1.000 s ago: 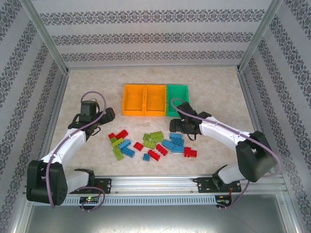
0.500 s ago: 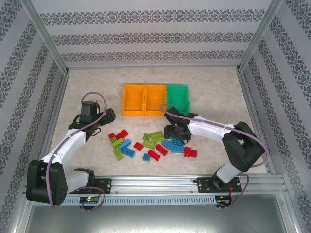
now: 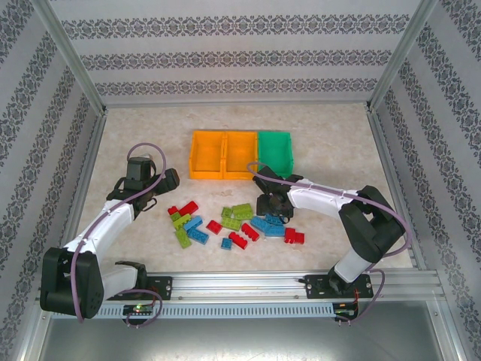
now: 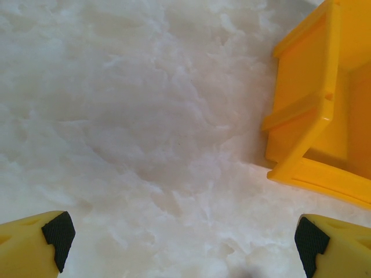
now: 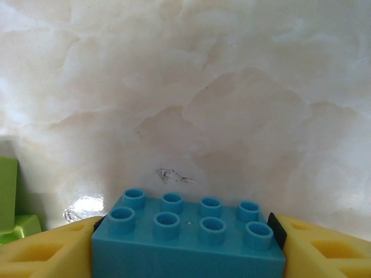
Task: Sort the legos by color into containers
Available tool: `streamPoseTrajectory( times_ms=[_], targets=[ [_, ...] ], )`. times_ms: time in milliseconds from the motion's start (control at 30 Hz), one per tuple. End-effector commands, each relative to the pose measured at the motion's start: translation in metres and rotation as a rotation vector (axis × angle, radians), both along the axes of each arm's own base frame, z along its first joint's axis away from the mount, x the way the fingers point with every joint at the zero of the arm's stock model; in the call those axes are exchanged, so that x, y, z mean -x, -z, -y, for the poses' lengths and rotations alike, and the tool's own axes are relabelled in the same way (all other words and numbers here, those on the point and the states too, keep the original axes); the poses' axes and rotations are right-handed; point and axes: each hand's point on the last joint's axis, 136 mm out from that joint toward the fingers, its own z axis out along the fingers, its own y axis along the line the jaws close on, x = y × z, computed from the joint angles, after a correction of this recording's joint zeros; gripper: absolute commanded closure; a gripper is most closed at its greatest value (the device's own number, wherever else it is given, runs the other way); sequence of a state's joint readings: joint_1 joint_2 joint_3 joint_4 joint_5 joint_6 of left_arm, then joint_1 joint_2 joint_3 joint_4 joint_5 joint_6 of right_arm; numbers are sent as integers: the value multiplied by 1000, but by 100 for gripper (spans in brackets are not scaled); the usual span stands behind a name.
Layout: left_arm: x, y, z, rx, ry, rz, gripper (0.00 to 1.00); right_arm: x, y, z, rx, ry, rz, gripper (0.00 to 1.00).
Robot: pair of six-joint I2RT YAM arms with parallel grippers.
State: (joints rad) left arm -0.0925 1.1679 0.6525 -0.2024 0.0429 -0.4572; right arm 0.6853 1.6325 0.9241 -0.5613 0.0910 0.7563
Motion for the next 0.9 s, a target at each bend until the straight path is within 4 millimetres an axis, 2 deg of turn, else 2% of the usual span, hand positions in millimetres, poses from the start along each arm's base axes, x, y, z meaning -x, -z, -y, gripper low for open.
streamPoseTrajectory(
  times_ms=[0, 200, 400, 633, 767, 867],
  targets=[
    [4, 2, 1, -22, 3, -5, 1, -5, -5, 0, 26, -3, 24, 34],
    [5, 1, 1, -28, 2, -7, 1, -13, -24, 1, 25, -2, 91, 38],
    [5, 0, 1, -35, 2, -5, 1, -41, -67, 8, 14, 2, 226, 38],
    [10, -5, 11, -118, 40, -19, 1, -98, -101, 29, 40, 48, 385, 38],
    [14, -1, 13, -129, 31, -53, 1, -131, -102, 34, 58, 54, 415, 37],
    [17, 3, 15, -137, 36, -78, 0, -152, -96, 33, 73, 42, 413, 36]
  ],
)
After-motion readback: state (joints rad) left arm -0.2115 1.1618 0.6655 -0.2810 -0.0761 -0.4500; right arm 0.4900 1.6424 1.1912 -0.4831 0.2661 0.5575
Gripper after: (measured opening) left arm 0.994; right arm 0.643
